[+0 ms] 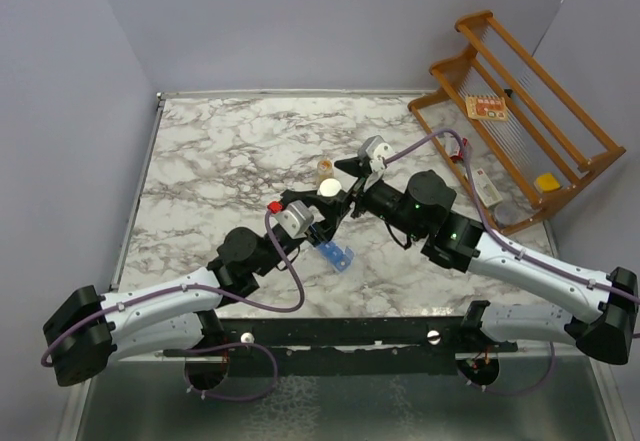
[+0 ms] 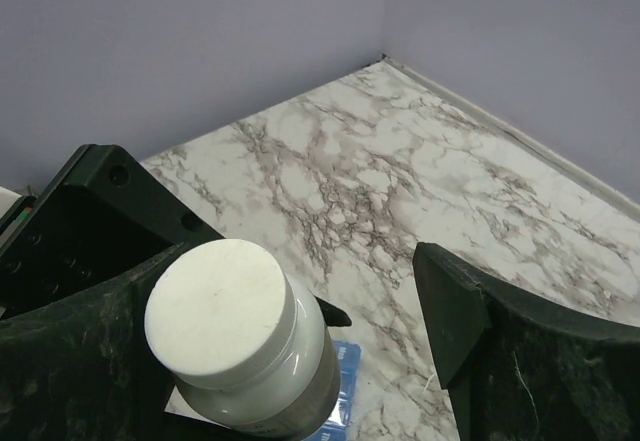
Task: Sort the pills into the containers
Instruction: Screw the lid of the pill bottle onto the pill bottle.
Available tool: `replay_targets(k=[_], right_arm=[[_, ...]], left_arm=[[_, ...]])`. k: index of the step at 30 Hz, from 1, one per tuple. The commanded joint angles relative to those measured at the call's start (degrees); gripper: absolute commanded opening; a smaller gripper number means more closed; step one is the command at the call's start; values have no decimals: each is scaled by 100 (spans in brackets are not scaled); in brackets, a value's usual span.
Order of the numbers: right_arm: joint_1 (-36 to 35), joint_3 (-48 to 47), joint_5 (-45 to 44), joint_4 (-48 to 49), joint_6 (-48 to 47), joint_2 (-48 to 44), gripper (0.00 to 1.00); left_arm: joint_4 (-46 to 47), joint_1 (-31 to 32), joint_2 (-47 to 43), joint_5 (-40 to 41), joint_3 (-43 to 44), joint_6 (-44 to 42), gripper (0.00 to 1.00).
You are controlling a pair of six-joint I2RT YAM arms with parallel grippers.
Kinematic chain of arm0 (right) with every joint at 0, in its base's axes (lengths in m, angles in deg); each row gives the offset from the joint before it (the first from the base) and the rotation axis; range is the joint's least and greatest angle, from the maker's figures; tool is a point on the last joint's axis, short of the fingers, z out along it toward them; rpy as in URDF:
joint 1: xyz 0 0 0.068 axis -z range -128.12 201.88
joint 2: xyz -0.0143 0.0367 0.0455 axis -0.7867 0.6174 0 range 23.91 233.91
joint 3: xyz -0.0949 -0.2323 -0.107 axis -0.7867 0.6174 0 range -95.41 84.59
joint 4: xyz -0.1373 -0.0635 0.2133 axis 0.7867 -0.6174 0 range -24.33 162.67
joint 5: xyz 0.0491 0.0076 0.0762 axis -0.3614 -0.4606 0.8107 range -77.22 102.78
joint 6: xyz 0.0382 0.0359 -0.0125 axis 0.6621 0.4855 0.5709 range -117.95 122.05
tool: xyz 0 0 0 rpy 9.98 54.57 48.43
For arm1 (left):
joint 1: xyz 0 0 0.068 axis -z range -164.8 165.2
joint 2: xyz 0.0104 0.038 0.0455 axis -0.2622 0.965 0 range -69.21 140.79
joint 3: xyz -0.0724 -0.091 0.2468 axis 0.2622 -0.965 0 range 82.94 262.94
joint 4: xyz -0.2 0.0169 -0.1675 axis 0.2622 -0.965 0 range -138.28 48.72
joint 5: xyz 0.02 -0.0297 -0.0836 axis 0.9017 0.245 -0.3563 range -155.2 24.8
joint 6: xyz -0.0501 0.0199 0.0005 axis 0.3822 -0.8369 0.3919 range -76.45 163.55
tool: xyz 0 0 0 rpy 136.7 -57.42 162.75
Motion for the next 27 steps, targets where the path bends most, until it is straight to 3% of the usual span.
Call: replay_targets(k=[1,27], right_arm=[[-27,65,27,-414,-220,-139,91],[-26,-432,1517,-1673,-208,-1501,97]], left_arm=[[780,70,-67,-357,138,163,0],[39,70,64,-614,271,183,0]])
